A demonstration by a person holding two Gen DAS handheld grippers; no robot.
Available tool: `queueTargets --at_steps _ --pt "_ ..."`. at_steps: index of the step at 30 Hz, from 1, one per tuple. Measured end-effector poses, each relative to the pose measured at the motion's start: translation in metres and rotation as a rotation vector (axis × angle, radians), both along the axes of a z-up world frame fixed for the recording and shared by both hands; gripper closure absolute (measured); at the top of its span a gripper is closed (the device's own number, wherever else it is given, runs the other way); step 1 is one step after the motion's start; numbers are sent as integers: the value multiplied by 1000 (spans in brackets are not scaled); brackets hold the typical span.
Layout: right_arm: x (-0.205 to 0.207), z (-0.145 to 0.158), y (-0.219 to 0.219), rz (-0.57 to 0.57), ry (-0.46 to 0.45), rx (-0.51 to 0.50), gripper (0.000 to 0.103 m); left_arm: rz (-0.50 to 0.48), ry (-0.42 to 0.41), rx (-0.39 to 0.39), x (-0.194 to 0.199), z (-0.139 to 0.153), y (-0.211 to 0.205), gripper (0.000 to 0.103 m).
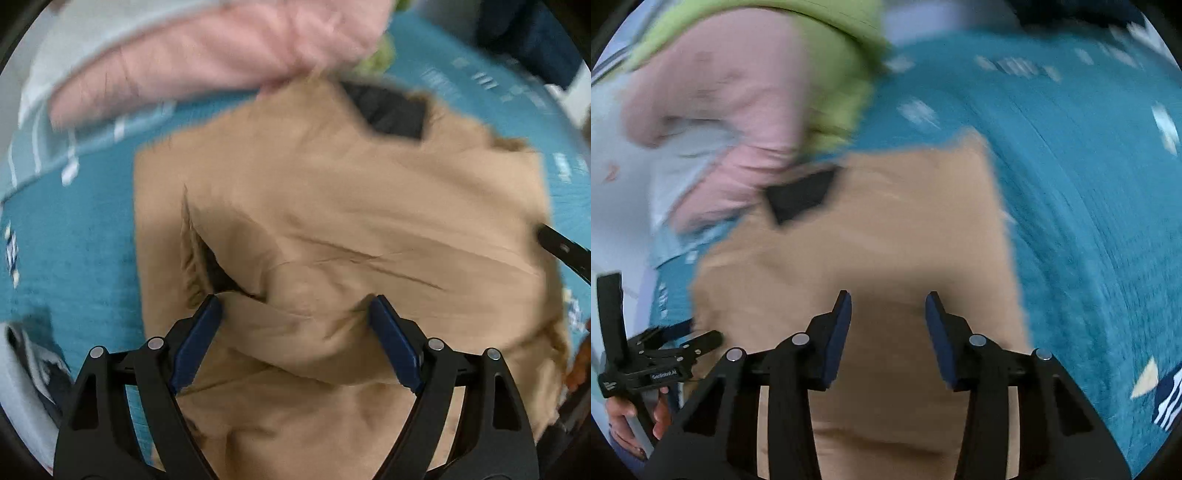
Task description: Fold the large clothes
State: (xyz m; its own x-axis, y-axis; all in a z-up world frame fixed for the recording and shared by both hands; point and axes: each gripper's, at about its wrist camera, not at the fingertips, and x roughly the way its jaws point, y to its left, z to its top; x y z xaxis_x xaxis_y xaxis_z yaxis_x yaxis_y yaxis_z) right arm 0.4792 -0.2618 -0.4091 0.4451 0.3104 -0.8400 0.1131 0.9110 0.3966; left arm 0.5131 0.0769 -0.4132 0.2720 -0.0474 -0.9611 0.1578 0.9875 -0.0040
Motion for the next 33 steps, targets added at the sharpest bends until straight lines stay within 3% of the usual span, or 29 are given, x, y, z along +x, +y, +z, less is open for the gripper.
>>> queueTargets --at_steps 2,4,8,11,14,16,20,23,28,29,31,33 --pt "8 -17 -5 15 42 33 65 33 23 -39 6 -10 5 15" --pt "10 -12 -5 34 44 30 64 26 20 -28 7 -6 1 15" --pt "9 31 -19 32 -67 124 58 -22 -59 -122 -1 29 18 15" --pt "24 51 -35 3 -109 111 47 59 -130 -174 5 57 55 15" --pt "54 46 -59 -29 -60 75 46 173 -132 -167 28 65 88 15" --pt "70 34 -70 -65 -18 126 46 233 -130 -129 46 61 102 15" --pt "99 15 -82 -92 29 267 44 266 -71 -107 73 40 111 15" --pt "117 0 -84 -86 102 252 41 270 -5 -89 91 14 109 15" --pt "128 -12 -87 -53 128 253 43 264 54 -63 110 -16 100 15" --pt "127 -13 -89 -46 131 247 55 261 61 -66 112 -21 98 16" --pt "126 -11 -90 -22 129 209 76 232 34 -95 110 -18 94 40" --pt "123 -6 -92 -10 99 212 87 200 12 -102 106 -8 87 84"
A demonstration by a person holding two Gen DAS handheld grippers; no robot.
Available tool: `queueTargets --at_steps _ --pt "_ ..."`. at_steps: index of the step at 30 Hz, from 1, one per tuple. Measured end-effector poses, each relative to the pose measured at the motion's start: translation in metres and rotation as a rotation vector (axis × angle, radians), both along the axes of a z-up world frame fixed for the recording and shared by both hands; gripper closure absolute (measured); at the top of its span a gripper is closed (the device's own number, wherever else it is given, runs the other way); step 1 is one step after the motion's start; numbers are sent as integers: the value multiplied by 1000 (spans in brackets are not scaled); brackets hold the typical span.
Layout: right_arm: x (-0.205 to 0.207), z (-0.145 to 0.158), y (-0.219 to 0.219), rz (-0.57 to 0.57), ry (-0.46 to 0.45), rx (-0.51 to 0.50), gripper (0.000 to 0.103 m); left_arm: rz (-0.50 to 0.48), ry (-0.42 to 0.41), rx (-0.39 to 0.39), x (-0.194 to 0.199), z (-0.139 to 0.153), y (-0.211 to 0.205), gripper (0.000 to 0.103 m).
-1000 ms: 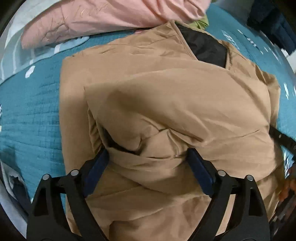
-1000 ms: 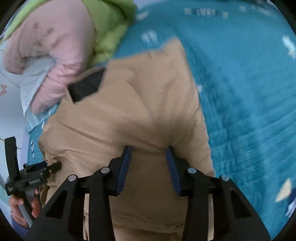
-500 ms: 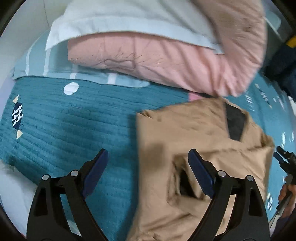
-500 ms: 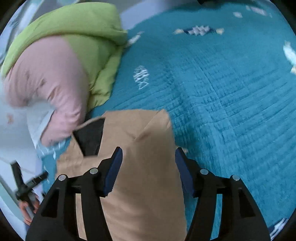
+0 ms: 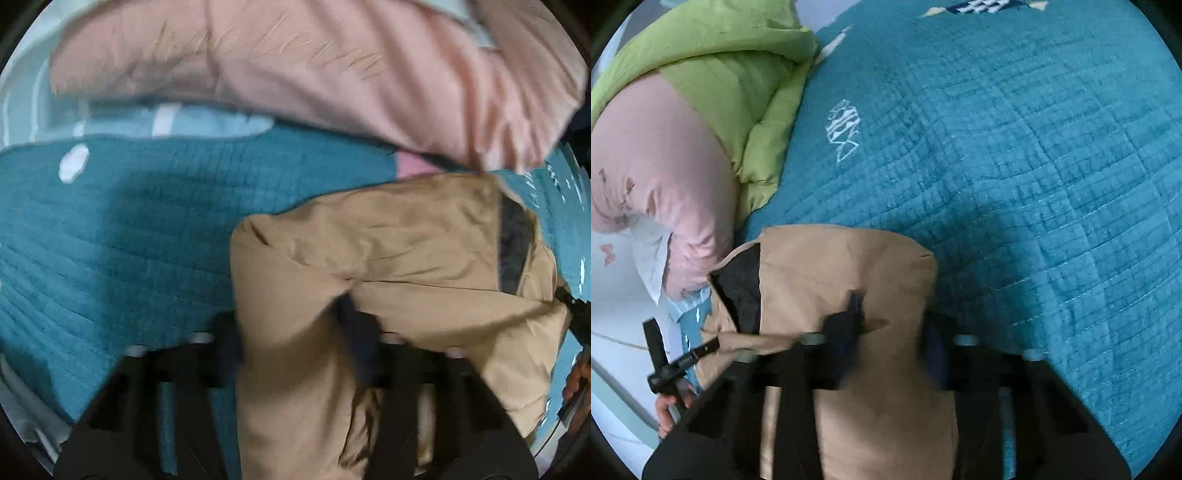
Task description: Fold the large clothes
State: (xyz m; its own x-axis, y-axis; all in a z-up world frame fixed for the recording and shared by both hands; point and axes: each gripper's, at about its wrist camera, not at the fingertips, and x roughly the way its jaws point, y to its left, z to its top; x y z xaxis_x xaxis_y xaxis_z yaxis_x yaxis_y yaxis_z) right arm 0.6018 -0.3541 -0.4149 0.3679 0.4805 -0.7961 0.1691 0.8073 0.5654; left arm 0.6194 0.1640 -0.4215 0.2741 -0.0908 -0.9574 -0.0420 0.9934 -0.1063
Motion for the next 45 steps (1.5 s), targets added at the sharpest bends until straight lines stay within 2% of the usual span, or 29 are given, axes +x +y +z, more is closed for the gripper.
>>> queueTargets --at_steps 2,6,12,17,19,24,27,31,33,34,35,36,37,39,41,44,45 --pt "-9 16 -3 1 -68 -2 90 -37 -27 24 -7 12 -6 89" --pt "-33 55 0 35 -185 2 91 -42 -116 -56 -34 47 -1 91" --pt "-92 130 7 95 -327 17 92 -122 -256 -104 -113 117 2 91" --pt "-150 172 -11 131 -359 57 92 -169 -302 -125 -185 153 -1 91" --pt "-174 181 -17 151 -356 53 92 -185 -306 -97 -215 160 -2 91" --pt "-241 187 -38 190 -302 47 91 -212 -293 -104 -298 163 2 90" --pt "-280 173 -48 205 -235 43 91 -227 -262 -92 -337 146 4 89" --pt "-323 139 -58 204 -117 -1 88 -228 -183 -91 -379 109 15 84" --pt "-333 120 -63 187 -42 -22 84 -221 -164 -77 -395 96 20 75" --pt "-335 114 -66 171 -14 -55 77 -212 -156 -61 -402 90 24 70" --pt "-340 107 -70 147 19 -96 66 -199 -136 -48 -405 83 28 63" --pt "-342 104 -74 125 37 -106 61 -187 -123 -48 -405 79 32 53" --pt "-346 102 -77 102 47 -98 52 -175 -118 -49 -408 77 36 50" --pt "-355 109 -83 75 38 -103 50 -162 -140 -21 -417 80 45 42" --pt "-361 119 -86 64 21 -123 42 -153 -165 -3 -428 88 53 33" --pt "-372 147 -93 37 -58 -149 42 -118 -232 10 -448 110 67 31" --pt "-375 159 -91 33 -90 -152 42 -101 -263 -11 -454 119 73 31"
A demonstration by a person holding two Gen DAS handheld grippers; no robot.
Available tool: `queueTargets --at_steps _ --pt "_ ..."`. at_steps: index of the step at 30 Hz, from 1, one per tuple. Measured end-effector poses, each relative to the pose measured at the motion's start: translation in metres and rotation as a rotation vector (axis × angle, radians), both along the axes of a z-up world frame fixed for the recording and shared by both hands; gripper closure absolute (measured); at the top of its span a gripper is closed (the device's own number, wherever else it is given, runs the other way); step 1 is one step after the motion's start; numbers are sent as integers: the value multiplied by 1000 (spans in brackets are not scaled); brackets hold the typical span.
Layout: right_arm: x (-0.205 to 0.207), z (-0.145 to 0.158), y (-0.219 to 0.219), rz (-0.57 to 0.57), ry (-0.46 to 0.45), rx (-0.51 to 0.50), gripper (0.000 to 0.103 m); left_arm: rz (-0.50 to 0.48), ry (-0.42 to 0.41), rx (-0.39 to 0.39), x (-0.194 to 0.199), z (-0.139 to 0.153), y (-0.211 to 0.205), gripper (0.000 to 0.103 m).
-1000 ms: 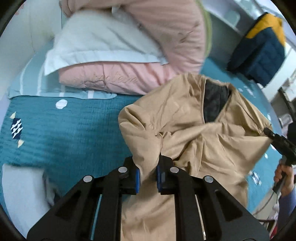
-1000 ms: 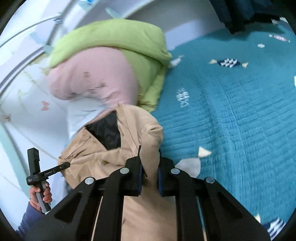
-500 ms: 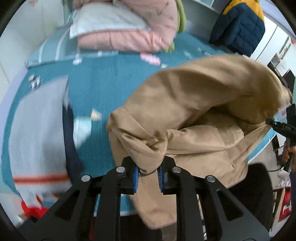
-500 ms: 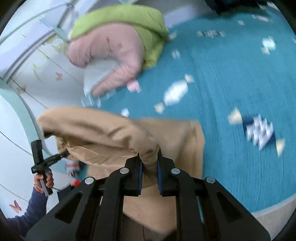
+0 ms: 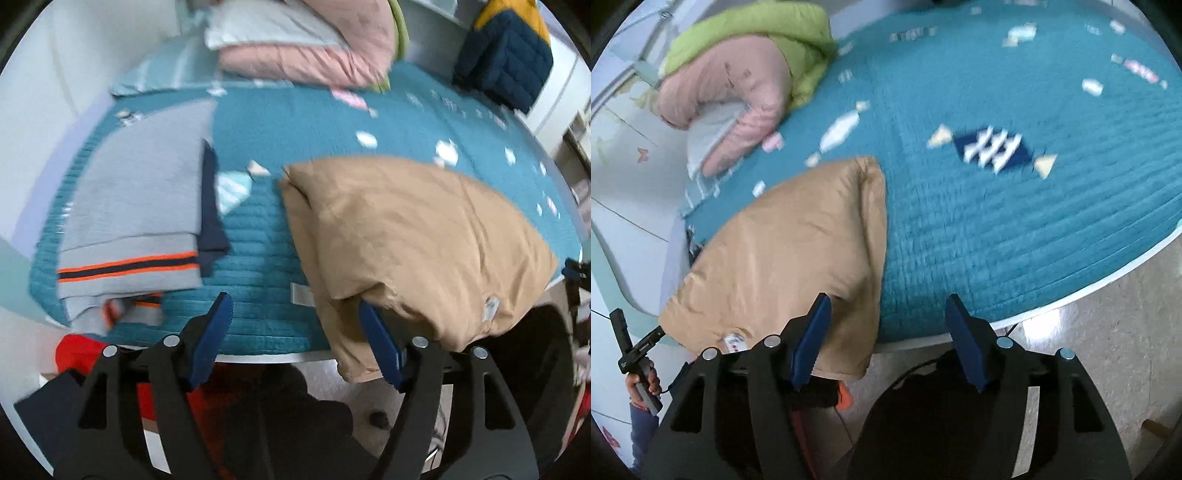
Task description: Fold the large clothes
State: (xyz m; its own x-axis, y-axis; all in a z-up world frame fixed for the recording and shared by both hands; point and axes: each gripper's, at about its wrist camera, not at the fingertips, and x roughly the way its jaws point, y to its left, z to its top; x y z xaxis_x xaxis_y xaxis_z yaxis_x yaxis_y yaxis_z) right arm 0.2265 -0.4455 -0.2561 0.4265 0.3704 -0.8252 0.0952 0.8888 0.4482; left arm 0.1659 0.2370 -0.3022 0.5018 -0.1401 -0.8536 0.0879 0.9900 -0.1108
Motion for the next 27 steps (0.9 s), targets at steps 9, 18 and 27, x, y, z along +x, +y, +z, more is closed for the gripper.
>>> queueTargets --at_steps 9,18,27 --pt "35 0 78 161 -89 2 51 47 -35 -85 23 9 -33 20" --pt "54 -87 71 47 209 -30 73 127 339 -23 61 -105 -45 19" --pt "72 -4 137 183 -62 73 73 242 197 -274 39 -75 5 14"
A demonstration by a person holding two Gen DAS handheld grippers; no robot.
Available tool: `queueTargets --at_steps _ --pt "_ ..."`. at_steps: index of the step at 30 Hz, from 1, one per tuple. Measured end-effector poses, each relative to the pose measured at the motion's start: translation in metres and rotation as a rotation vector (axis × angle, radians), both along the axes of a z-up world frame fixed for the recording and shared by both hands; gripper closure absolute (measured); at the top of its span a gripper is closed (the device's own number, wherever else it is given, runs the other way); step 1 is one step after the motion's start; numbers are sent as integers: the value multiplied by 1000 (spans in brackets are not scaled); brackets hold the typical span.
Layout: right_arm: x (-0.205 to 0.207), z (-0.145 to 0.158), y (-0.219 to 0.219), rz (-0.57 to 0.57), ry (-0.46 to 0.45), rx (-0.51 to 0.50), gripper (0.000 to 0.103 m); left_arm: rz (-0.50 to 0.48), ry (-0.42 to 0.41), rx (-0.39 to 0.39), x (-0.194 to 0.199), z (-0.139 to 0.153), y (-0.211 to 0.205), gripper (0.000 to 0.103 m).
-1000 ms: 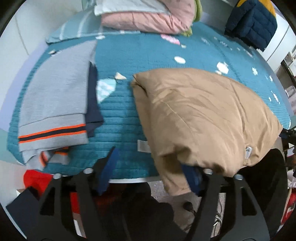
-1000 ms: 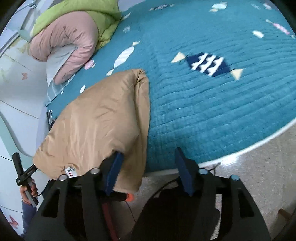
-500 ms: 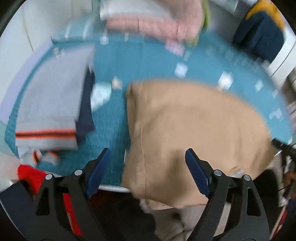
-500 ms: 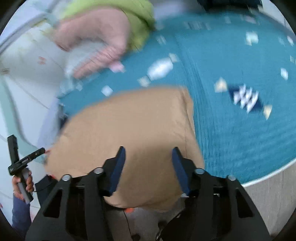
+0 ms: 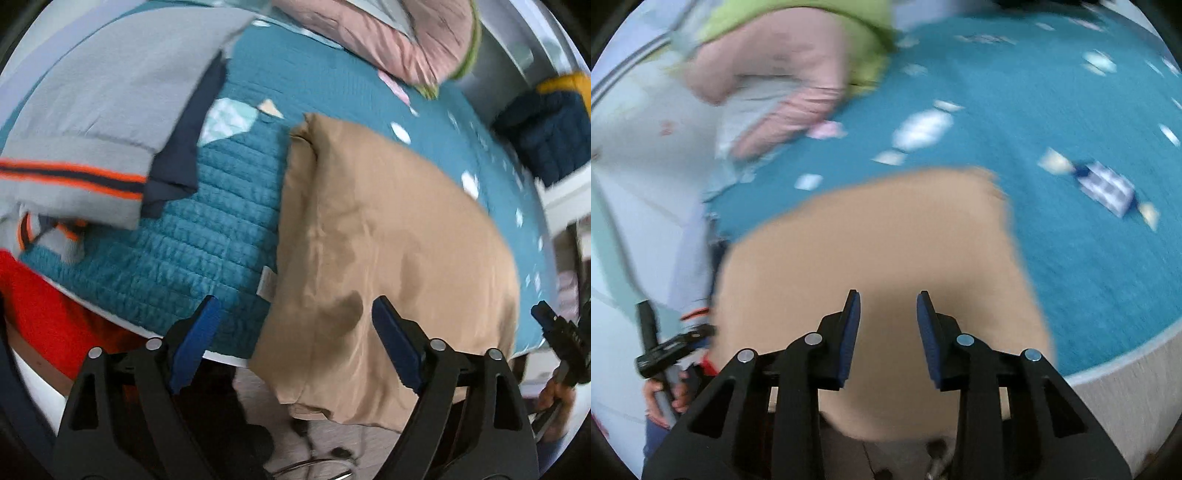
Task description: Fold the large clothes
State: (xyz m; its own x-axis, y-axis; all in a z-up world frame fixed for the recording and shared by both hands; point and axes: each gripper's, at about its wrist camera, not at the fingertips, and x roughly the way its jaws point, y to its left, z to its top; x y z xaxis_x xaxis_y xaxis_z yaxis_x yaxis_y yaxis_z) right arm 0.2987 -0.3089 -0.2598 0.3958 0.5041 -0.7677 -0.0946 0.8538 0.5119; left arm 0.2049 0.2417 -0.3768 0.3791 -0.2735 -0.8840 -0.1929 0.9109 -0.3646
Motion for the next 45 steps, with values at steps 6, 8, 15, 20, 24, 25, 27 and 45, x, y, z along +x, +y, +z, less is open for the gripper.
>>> queueTargets --at_steps 6,8,15,20,24,25,27,45 --pt "54 -11 82 83 20 84 99 31 38 -56 -5 -12 -4 14" --pt "73 -27 102 84 57 62 103 32 49 -40 -6 -19 -7 14" --pt "94 -94 131 83 218 -23 103 30 64 -95 -11 -33 -8 13" --pt "86 -88 129 84 210 -21 103 45 129 -145 -11 -53 -9 13" --pt "49 -78 126 120 226 9 103 34 126 -127 -10 -55 -12 12" --pt "36 -78 123 125 233 12 103 28 125 -122 -11 -55 -13 12" --pt "14 -80 120 127 258 31 103 23 125 -118 -12 -56 -15 12" --pt "-52 -45 129 140 -21 9 97 -46 82 -168 -19 -36 -44 83"
